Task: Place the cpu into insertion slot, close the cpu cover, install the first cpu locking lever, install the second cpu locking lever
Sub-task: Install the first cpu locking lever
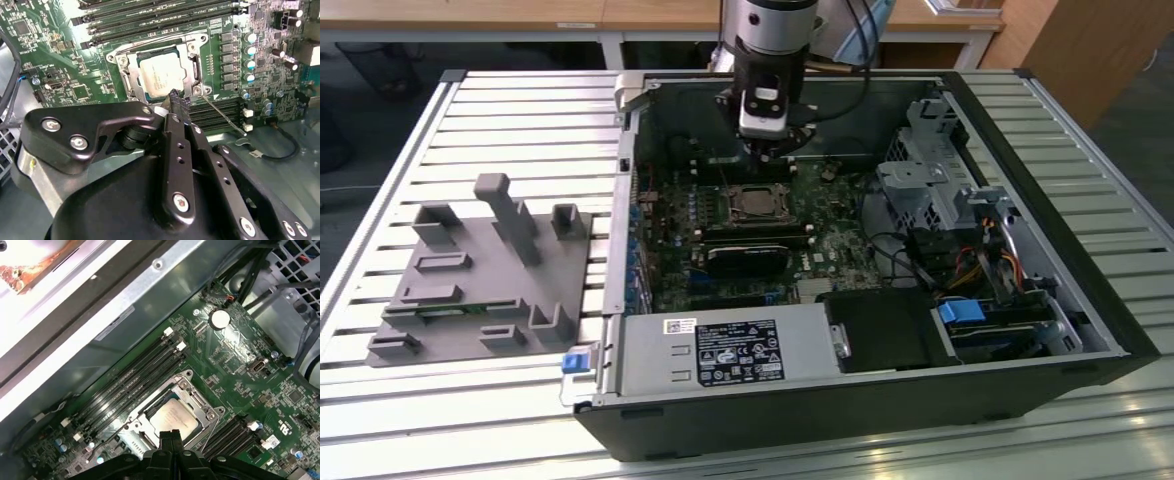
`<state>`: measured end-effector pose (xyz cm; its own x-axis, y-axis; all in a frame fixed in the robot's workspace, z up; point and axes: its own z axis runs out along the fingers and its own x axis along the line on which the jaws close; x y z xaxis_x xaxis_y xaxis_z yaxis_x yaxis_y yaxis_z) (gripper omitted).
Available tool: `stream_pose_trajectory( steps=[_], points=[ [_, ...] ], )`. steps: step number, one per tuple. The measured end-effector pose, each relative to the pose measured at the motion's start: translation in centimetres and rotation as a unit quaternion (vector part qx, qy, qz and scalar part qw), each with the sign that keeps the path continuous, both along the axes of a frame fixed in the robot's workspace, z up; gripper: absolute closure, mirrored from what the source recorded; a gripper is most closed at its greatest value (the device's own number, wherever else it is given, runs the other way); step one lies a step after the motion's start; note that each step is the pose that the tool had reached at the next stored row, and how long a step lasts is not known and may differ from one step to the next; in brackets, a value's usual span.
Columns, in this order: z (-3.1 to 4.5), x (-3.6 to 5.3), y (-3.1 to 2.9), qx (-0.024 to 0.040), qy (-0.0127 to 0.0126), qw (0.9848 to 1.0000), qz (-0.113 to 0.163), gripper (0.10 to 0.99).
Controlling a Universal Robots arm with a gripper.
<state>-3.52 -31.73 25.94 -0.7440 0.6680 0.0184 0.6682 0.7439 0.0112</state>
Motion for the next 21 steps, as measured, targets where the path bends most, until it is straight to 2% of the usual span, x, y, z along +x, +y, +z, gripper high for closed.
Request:
stream_pose_trajectory(
  steps=[9, 21],
  points=[
    [-0.01, 0.00, 0.00, 0.0000, 0.0000, 0.9994, 0.035, 0.980],
    [-0.01, 0.00, 0.00, 0.0000, 0.0000, 0.9971, 0.076, 0.980]
  ],
)
